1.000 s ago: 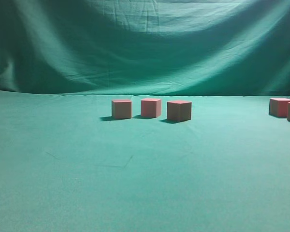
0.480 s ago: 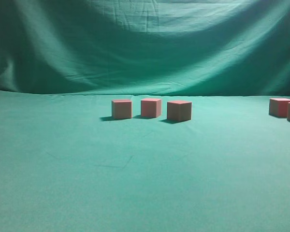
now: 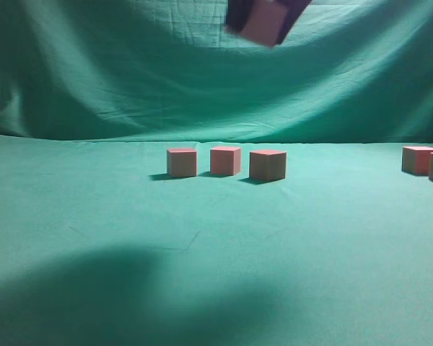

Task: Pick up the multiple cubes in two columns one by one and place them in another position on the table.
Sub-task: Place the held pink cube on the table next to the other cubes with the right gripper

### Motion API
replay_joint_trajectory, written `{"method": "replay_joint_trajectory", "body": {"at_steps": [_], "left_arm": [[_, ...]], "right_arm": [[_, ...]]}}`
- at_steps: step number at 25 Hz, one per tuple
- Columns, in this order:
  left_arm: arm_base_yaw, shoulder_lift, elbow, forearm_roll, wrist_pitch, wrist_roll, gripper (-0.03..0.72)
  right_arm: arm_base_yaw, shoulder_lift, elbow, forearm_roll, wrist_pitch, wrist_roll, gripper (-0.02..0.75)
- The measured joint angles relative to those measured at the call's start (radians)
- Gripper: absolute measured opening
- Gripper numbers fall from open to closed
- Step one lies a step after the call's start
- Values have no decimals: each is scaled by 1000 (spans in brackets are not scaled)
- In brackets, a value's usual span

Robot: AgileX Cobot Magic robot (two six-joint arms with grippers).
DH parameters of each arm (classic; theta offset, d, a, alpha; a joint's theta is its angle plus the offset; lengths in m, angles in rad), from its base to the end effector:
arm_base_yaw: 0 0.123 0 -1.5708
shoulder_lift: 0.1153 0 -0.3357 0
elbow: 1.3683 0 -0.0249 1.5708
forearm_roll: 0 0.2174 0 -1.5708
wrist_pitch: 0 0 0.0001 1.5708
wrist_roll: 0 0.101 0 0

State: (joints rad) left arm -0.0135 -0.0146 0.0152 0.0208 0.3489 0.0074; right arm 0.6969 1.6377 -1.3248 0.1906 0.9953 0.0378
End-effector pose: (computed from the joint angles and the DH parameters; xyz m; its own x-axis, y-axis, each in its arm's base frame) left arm -0.0220 0.0010 0.1741 -0.2589 0.0304 -0.9654 0.0136 0.9995 0.0279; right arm 0.2298 0.2133 0.3353 -0.8069 -0.4926 -0.3259 -0.5676 0.7994 0.1971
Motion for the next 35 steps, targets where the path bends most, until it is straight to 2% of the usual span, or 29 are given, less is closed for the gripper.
{"method": "replay_joint_trajectory", "body": {"at_steps": [4, 13, 23, 35], "left_arm": [[0, 0, 0, 0, 0, 0, 0], [0, 0, 0, 0, 0, 0, 0], [0, 0, 0, 0, 0, 0, 0], [0, 0, 0, 0, 0, 0, 0]], "right_arm": [[29, 128, -98, 0, -13, 47, 281], [131, 337, -251, -126, -167, 259, 281], [139, 550, -416, -223, -122, 428, 281], [147, 588, -436, -274, -134, 516, 281]]}}
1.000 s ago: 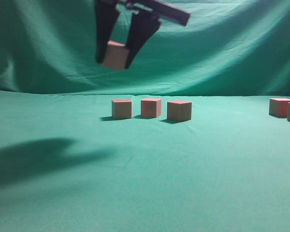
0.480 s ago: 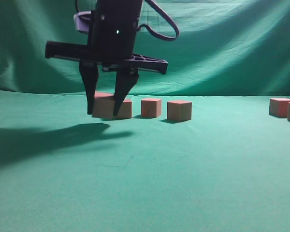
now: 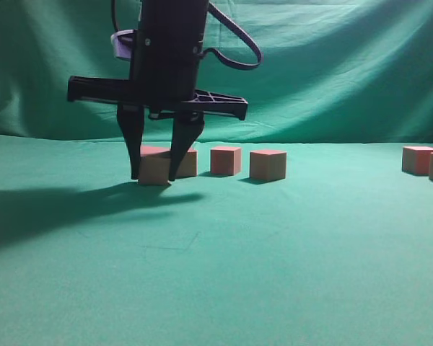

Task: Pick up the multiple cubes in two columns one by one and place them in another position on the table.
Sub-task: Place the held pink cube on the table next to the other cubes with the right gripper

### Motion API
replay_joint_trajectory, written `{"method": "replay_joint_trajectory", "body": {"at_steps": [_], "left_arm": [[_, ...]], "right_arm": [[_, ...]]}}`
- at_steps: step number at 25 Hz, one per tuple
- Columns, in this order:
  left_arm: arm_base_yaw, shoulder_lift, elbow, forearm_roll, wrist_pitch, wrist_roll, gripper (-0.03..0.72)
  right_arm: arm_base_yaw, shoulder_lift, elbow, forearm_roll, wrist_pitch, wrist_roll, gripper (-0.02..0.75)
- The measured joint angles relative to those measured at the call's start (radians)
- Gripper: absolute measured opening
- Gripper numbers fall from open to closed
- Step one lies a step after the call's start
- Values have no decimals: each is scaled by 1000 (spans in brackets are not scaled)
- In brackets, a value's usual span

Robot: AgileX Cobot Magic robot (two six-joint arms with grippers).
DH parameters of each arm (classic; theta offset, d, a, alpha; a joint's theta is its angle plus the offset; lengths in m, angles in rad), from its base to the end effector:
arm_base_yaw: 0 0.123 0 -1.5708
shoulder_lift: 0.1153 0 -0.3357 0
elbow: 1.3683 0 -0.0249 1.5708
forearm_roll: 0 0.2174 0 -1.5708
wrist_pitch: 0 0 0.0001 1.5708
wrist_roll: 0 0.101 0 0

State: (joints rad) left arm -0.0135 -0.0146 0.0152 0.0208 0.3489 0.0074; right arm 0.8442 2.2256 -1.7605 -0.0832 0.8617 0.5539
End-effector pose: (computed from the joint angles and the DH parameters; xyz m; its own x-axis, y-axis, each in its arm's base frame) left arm -0.0220 0.0010 0.1741 -0.2589 0.0304 -0.9654 0.0136 0.9995 0.0279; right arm 0.3222 0.3529 0.2116 -0.9019 -0.2950 -0.3154 -0.3419 0.9339 0.1042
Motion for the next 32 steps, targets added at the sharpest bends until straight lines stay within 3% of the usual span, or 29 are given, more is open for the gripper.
{"method": "replay_joint_trajectory", "body": {"at_steps": [12, 17, 19, 32], "left_arm": [[0, 0, 0, 0, 0, 0, 0], [0, 0, 0, 0, 0, 0, 0], [0, 0, 0, 0, 0, 0, 0], [0, 0, 0, 0, 0, 0, 0]], "right_arm": [[4, 4, 0, -8, -4, 6, 281], [6, 3, 0, -2, 12, 6, 548], [6, -3, 0, -2, 32, 6, 617], [12, -318, 0, -48, 260, -69, 613]]}}
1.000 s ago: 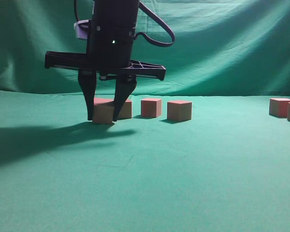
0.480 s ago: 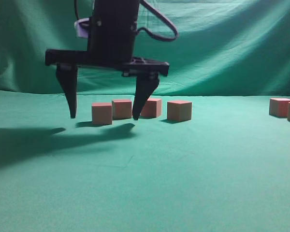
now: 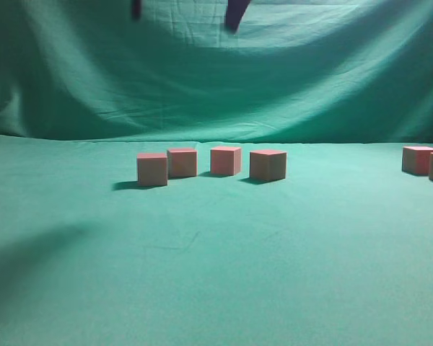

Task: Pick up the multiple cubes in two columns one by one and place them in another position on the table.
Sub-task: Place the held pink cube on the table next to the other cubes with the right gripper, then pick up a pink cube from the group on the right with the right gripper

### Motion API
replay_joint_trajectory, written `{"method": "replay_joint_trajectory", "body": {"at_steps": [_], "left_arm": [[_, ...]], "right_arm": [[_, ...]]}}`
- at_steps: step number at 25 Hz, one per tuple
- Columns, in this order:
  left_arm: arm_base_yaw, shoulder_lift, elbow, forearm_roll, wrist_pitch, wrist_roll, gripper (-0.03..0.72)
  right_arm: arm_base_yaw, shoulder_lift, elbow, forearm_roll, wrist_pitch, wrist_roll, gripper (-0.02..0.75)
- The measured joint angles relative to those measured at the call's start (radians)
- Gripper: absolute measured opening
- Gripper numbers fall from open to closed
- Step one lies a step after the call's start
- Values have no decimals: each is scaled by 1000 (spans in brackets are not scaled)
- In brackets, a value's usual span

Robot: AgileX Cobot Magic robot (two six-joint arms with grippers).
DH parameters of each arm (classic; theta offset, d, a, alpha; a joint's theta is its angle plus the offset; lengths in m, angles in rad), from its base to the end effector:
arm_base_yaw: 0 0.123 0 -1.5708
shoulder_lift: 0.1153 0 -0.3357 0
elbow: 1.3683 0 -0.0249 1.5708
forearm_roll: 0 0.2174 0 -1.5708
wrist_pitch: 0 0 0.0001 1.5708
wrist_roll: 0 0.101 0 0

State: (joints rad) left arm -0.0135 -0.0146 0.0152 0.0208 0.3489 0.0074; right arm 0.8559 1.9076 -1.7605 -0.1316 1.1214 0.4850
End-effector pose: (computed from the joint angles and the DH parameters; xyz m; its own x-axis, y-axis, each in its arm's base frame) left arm -0.0220 0.0010 0.1741 -0.2589 0.0304 -0.9654 0.0136 0.9995 0.0279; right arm 0.2735 0.2968 0.3441 -0.8497 -0.3507 -0.3937 -0.4043 0.9127 0.0594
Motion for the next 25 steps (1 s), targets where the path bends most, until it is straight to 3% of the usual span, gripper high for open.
{"method": "replay_joint_trajectory", "body": {"at_steps": [3, 4, 10, 15, 20, 25], "left_arm": [[0, 0, 0, 0, 0, 0, 0], [0, 0, 0, 0, 0, 0, 0], [0, 0, 0, 0, 0, 0, 0], [0, 0, 0, 0, 0, 0, 0], [0, 0, 0, 0, 0, 0, 0], [0, 0, 0, 0, 0, 0, 0]], "right_arm": [[0, -91, 0, -76, 92, -49, 613], [0, -119, 0, -102, 107, -63, 571], [0, -256, 4, -242, 123, -123, 568], [-69, -418, 166, -394, 122, -135, 568], [-221, -561, 439, -374, 124, -86, 568], [-394, -610, 669, -204, 74, -92, 568]]}}
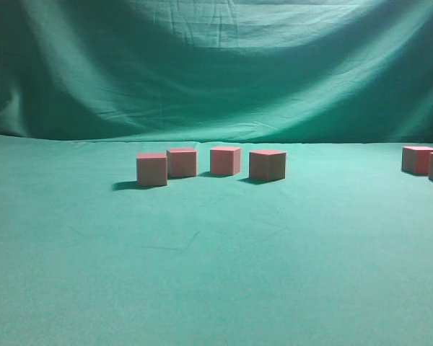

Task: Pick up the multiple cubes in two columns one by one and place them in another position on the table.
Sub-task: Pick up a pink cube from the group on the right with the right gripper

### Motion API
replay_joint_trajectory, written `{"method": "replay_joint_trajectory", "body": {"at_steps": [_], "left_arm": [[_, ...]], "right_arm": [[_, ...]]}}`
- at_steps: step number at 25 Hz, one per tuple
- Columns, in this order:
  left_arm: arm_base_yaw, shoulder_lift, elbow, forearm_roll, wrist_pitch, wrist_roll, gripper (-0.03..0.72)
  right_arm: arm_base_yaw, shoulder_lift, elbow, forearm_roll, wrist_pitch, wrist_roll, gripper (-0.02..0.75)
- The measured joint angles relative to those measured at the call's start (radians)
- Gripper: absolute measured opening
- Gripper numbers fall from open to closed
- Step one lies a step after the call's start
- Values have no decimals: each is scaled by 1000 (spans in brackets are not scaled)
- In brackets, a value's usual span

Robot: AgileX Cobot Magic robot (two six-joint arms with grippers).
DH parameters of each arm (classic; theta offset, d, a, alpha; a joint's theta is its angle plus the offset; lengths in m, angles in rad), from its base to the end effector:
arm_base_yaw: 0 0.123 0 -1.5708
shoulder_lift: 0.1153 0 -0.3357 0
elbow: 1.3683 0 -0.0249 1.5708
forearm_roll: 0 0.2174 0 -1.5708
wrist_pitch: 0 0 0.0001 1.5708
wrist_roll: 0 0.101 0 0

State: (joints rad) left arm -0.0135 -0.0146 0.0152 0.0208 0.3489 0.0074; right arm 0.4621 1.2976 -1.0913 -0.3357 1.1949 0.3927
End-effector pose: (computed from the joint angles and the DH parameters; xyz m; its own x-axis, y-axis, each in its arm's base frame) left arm -0.0220 0.0010 0.1741 -0.2589 0.0304 -0.9654 0.0136 0.9995 0.0279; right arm 0.1859 0.0580 0.3609 -0.9225 -0.1806 -0.3410 -0.1114 0.9707 -0.2128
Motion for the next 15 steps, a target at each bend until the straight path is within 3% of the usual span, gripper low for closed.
{"method": "replay_joint_trajectory", "body": {"at_steps": [7, 15], "left_arm": [[0, 0, 0, 0, 0, 0, 0], [0, 0, 0, 0, 0, 0, 0]], "right_arm": [[-187, 24, 185, 198, -246, -96, 568], [-214, 194, 197, 205, -421, -117, 568]]}}
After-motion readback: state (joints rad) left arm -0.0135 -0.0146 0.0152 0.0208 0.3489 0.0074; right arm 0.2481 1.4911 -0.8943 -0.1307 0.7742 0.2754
